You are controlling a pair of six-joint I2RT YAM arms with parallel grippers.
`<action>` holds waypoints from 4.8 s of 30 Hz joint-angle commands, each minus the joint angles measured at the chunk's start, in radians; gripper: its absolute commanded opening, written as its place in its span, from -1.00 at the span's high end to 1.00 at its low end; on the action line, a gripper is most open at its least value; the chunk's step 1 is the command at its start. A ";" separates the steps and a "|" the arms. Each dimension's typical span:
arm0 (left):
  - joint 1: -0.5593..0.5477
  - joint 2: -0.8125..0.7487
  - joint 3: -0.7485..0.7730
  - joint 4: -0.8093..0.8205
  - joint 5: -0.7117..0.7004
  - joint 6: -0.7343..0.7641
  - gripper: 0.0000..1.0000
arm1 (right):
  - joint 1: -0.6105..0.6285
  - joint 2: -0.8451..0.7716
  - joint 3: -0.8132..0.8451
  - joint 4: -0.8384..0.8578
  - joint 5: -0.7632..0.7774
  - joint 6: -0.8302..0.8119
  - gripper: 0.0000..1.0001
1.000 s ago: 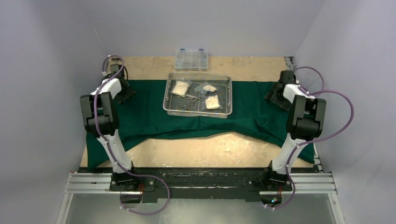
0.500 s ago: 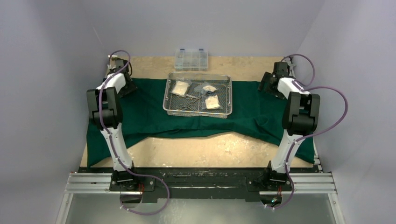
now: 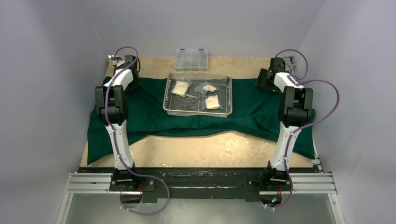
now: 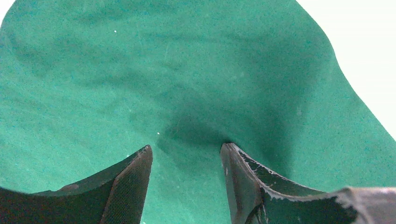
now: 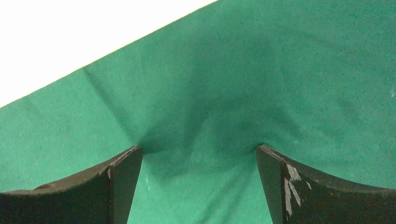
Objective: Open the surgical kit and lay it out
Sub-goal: Smooth out the surgical kit at the center of the board.
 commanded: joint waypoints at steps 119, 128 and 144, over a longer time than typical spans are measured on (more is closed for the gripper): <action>0.142 -0.074 0.092 0.180 0.278 0.137 -0.28 | 0.144 -0.067 0.163 -0.044 0.025 0.134 -0.83; 0.132 0.031 0.079 0.102 0.196 0.075 -0.42 | 0.143 0.044 0.233 -0.078 0.047 0.089 -0.85; 0.128 0.294 0.396 -0.078 0.084 -0.006 -0.27 | 0.145 0.228 0.284 -0.026 0.082 0.068 -0.81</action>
